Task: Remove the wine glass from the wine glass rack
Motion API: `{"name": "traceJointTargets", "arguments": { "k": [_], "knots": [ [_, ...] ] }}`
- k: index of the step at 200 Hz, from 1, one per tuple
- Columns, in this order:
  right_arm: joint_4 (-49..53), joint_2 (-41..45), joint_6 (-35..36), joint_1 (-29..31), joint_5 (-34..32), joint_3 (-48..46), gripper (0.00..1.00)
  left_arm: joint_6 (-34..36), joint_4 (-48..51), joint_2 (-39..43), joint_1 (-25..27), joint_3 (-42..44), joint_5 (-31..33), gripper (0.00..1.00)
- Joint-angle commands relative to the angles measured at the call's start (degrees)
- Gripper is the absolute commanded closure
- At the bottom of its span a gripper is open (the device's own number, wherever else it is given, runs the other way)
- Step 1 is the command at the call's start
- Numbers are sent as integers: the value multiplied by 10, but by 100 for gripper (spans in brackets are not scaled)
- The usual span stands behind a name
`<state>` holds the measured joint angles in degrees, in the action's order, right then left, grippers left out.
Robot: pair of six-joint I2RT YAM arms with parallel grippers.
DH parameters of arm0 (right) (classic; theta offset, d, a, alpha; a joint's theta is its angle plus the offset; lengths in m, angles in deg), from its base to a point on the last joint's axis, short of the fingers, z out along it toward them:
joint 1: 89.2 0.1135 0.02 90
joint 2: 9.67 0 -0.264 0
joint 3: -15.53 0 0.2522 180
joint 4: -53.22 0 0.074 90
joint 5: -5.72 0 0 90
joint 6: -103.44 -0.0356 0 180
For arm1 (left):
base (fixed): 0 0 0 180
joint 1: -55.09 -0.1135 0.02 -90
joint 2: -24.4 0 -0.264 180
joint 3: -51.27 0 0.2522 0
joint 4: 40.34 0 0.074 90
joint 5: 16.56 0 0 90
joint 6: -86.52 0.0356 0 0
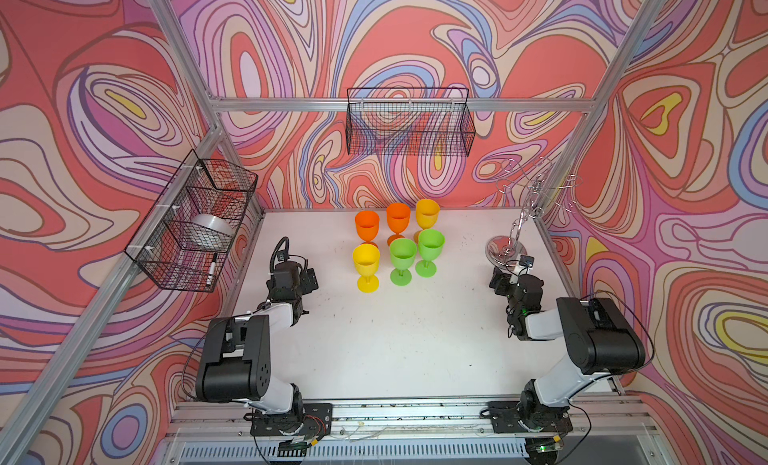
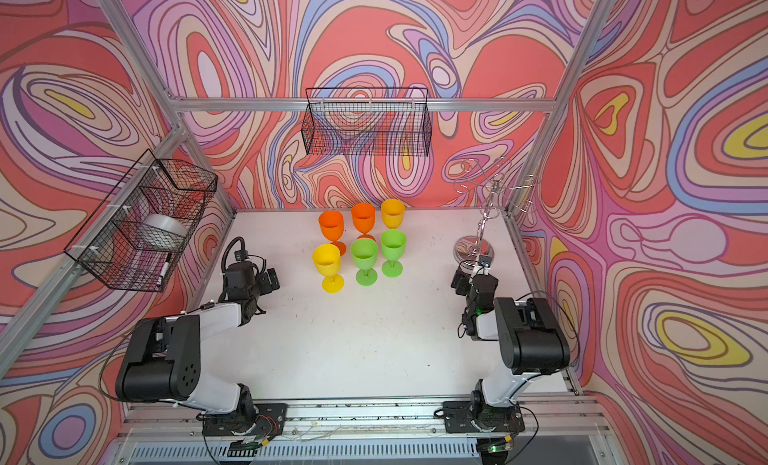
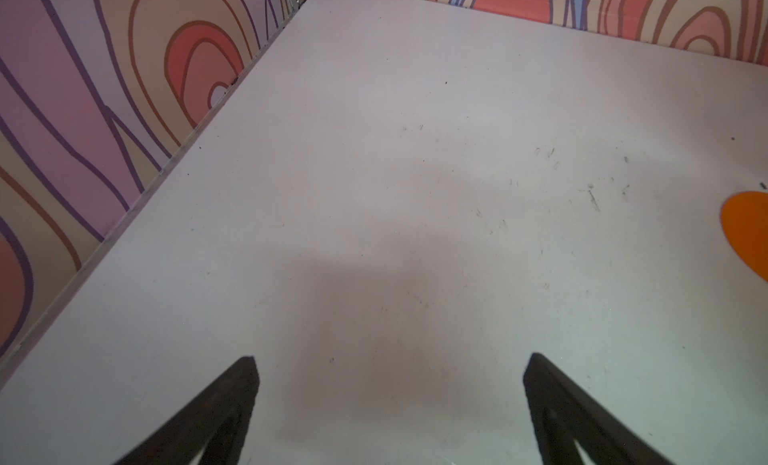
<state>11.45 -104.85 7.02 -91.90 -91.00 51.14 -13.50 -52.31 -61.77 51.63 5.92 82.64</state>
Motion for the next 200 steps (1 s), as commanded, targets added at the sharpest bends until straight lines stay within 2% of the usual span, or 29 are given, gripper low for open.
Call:
{"name": "traceJointTargets", "arguments": {
  "k": [1, 13, 29, 42, 47, 53, 66, 74, 80, 93, 109, 123, 140, 200],
  "knots": [
    [-60, -15, 4, -3, 18, 2, 9, 34, -92, 19, 18, 32, -4, 0],
    [-113, -30, 6, -3, 17, -14, 9, 64, -162, 16, 42, 74, -2, 0],
    [-112, -28, 3, -3, 9, -16, 9, 77, -337, -37, 50, 130, 16, 0],
    [-101, -23, 3, -3, 7, -16, 9, 62, -222, -6, 50, 100, 16, 0],
    [-99, -24, 3, -2, 5, -14, 3, 68, -256, -17, 50, 103, 18, 0],
    [-100, -29, 4, -1, -2, -9, 2, 76, -299, -33, 50, 114, 16, 0],
    [-34, -27, 15, 10, -6, 24, 1, 65, -225, -12, 50, 97, 14, 0],
    [0, -31, 21, 20, -21, 44, 2, 69, -257, -25, 49, 106, 14, 0],
    [-13, -33, 26, 25, -27, 41, 2, 74, -288, -30, 49, 112, 15, 0],
    [-8, -32, 26, 25, -27, 42, 2, 66, -236, -15, 50, 101, 14, 0],
    [-10, -31, 26, 25, -27, 40, 2, 73, -283, -27, 50, 112, 15, 0],
    [-13, -30, 27, 26, -27, 39, 2, 67, -248, -16, 49, 105, 14, 0],
    [-14, -31, 27, 26, -27, 39, 2, 73, -283, -24, 50, 114, 14, 0],
    [-2, -34, 27, 27, -28, 46, 2, 72, -270, -21, 50, 110, 12, 0]
  ]
}}
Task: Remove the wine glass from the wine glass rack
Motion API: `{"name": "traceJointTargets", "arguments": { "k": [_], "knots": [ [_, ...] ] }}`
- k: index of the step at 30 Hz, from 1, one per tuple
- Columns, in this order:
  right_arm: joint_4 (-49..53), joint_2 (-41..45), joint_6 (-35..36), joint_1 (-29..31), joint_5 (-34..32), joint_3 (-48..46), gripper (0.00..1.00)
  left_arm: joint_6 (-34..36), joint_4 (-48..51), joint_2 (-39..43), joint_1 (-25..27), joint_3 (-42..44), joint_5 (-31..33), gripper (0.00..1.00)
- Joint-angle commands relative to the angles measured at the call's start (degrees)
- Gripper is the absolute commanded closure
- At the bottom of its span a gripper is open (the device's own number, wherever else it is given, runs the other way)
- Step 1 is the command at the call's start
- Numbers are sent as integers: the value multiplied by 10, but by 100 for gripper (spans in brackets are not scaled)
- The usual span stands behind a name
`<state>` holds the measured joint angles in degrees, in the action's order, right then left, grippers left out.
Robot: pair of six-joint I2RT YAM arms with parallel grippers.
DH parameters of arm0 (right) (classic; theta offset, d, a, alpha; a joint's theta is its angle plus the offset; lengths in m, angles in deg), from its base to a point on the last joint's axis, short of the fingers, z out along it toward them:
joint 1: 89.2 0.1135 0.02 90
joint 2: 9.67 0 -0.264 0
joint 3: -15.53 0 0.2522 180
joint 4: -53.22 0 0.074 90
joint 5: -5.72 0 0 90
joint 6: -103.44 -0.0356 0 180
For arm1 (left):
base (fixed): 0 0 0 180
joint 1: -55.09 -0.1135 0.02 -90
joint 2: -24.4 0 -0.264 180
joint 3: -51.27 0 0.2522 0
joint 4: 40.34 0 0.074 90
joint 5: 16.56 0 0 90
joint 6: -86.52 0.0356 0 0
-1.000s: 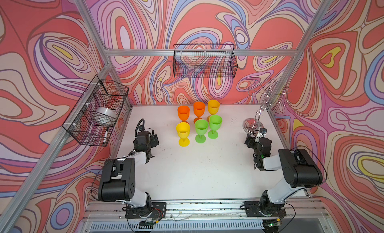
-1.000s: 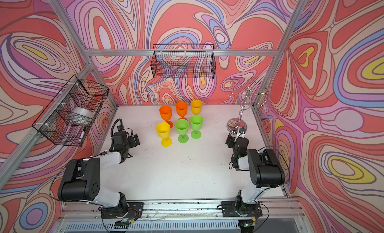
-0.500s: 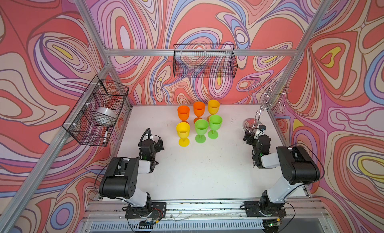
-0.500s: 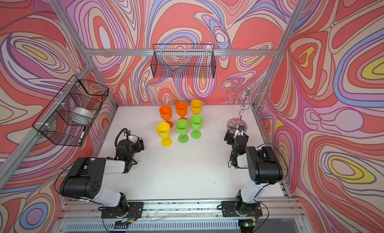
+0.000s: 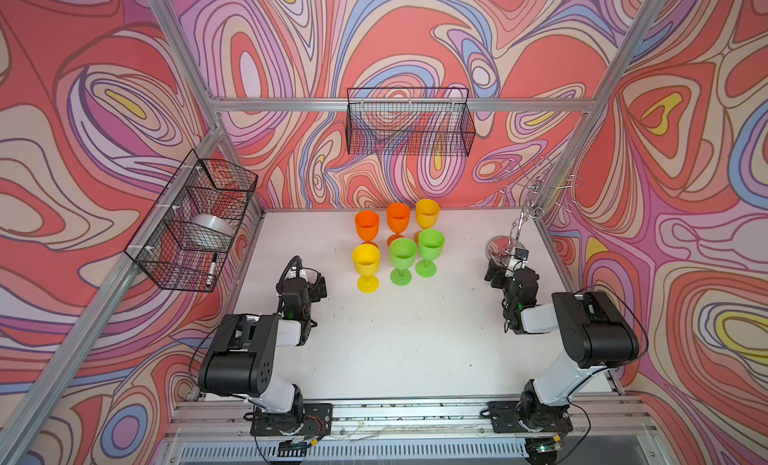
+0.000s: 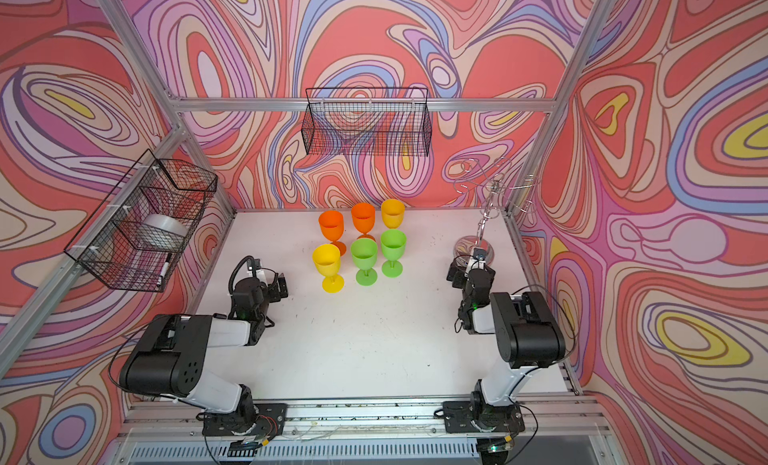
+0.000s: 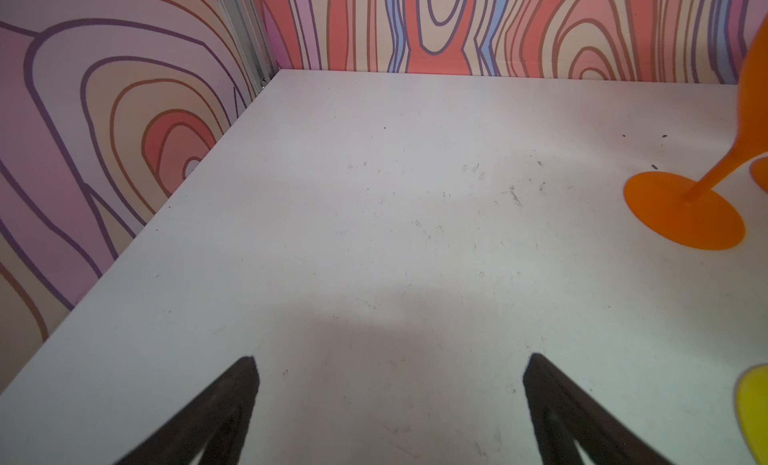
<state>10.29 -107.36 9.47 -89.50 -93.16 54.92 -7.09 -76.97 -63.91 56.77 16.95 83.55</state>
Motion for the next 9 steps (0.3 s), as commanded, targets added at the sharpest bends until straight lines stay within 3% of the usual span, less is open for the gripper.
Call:
{"name": "traceJointTargets", "arguments": {
  "k": [1, 9],
  "knots": [
    [10, -8, 3, 3, -6, 8, 2, 8, -23, 1, -1, 0, 3, 0],
    [2, -6, 4, 3, -6, 2, 2, 8, -25, -1, -1, 1, 4, 0]
  ]
}}
